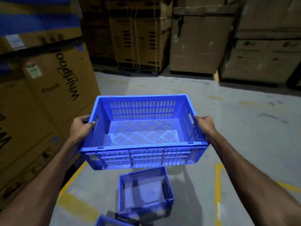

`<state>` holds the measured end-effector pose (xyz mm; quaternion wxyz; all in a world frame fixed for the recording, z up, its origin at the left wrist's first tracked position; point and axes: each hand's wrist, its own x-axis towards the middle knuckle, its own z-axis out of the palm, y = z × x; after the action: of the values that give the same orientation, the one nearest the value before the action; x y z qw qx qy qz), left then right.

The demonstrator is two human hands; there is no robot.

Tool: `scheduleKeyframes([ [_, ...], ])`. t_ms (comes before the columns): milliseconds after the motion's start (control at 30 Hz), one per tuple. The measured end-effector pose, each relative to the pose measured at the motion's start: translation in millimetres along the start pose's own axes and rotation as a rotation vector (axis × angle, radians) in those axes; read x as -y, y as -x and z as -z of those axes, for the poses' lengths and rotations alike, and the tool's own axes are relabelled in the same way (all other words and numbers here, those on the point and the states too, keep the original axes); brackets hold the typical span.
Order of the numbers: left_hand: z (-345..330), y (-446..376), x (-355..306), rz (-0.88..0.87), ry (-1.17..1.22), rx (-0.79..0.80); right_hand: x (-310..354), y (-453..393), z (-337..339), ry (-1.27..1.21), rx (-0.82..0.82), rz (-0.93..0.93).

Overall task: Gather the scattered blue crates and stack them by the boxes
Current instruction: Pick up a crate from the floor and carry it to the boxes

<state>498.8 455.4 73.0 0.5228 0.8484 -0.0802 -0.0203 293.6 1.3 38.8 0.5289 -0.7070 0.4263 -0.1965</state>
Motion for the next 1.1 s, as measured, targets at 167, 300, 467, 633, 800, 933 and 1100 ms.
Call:
scheduleKeyframes([
  [167, -75, -12, -64, -0.097, 0.065, 0.122, -8, -1, 94, -0.049, -0.152, -0.044],
  [300, -147, -21, -95, -0.141, 0.092, 0.236, -41, -11, 160, -0.090, -0.264, -0.096],
  [467, -248, -15, -122, -0.147, 0.102, 0.373, -103, -13, 235, -0.141, -0.398, -0.189],
  [633, -354, 3, -151, -0.152, 0.103, 0.525, -175, -15, 309, -0.191, -0.509, -0.278],
  [800, -453, 34, -189, -0.195, 0.099, 0.629, -210, 7, 373, -0.227, -0.665, -0.338],
  [933, -512, 66, -219, -0.234, 0.090, 0.730, -237, 28, 416, -0.275, -0.779, -0.392],
  [1100, -595, 94, -250, -0.309, 0.060, 0.863, -282, 60, 454, -0.361, -0.912, -0.488],
])
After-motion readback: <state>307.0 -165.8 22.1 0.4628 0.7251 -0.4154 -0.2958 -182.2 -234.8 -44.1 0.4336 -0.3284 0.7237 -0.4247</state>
